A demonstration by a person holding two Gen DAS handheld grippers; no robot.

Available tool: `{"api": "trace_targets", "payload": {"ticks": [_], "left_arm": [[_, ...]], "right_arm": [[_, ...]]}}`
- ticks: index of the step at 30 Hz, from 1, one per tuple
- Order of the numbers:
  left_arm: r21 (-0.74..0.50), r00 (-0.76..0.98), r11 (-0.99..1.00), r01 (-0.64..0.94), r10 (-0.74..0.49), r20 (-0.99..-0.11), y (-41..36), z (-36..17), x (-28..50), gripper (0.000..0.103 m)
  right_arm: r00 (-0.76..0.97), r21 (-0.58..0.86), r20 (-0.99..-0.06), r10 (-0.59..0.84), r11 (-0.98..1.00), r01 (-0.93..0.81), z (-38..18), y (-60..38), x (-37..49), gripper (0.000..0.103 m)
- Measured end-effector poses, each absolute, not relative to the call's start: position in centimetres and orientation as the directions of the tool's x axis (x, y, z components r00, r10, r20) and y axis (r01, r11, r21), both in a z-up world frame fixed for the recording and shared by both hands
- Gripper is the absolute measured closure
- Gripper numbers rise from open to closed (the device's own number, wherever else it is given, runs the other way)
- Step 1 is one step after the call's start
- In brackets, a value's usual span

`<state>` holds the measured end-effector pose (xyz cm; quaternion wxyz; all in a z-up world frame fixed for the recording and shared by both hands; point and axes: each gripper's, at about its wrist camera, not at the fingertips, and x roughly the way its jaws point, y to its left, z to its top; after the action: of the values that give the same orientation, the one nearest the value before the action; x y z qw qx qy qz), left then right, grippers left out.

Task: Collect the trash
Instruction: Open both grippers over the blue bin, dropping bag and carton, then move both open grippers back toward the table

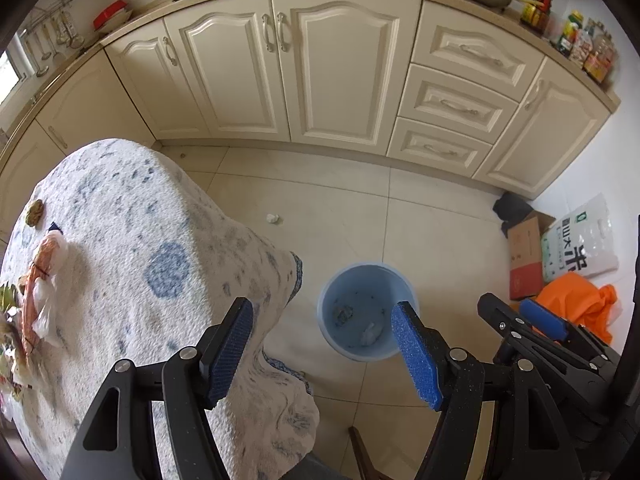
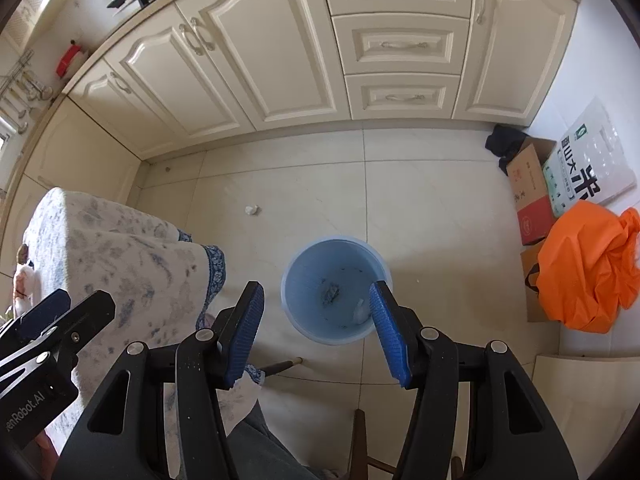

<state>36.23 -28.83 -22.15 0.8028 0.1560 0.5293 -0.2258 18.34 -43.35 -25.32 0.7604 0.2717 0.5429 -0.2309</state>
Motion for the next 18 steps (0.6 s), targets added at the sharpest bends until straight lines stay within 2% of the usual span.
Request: {"api": "trace_targets", "payload": {"ticks": [18], "left_arm": [[0.025, 0.460, 0.917, 0.398, -0.176, -0.870, -17.7, -15.8, 28.9, 0.035]], "right_arm": [[0.454, 0.224, -0.891, -0.026, 0.843, 0.488, -19.2, -35.2, 17.4, 0.045]]}}
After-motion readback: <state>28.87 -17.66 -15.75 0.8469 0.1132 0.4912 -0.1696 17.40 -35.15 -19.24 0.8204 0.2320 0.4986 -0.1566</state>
